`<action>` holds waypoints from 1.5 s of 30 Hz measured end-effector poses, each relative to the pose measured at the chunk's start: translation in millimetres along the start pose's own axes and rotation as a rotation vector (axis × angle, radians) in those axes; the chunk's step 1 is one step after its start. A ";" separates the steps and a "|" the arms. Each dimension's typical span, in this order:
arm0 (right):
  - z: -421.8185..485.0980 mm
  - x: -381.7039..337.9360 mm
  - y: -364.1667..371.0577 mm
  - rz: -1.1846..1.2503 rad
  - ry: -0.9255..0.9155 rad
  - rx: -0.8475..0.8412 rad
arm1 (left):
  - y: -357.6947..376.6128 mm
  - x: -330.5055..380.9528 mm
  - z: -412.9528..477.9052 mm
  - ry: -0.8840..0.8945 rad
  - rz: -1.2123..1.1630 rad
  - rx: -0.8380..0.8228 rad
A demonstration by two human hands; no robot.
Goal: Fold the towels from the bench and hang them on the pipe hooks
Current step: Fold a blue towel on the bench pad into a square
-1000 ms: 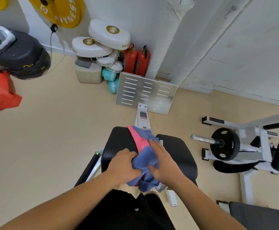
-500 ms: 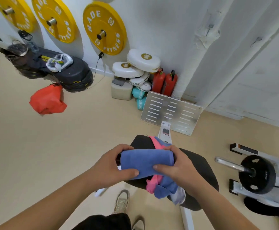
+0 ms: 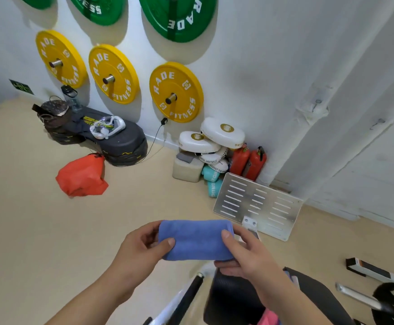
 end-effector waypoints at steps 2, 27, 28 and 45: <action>27.3 -11.4 44.5 -0.018 0.005 -0.033 | -45.7 7.8 28.7 0.018 0.023 -0.017; 216.8 -267.9 -17.3 0.053 -0.057 0.553 | -30.0 354.7 311.7 0.304 0.307 -0.445; 222.3 -279.4 -41.1 0.059 -0.071 0.570 | -9.6 373.4 318.9 0.321 0.308 -0.451; 306.6 -495.1 -369.9 -0.113 -0.256 1.002 | 315.8 654.8 433.5 0.482 0.276 -0.717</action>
Point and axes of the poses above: each hand's wrist, its own z-axis towards the middle knuckle, its own y-axis out of the palm, x = y × z, the point moved 8 cm from there along z, towards the middle knuckle, and after that the axes turned 5 degrees about -y, right-handed, at the moved point
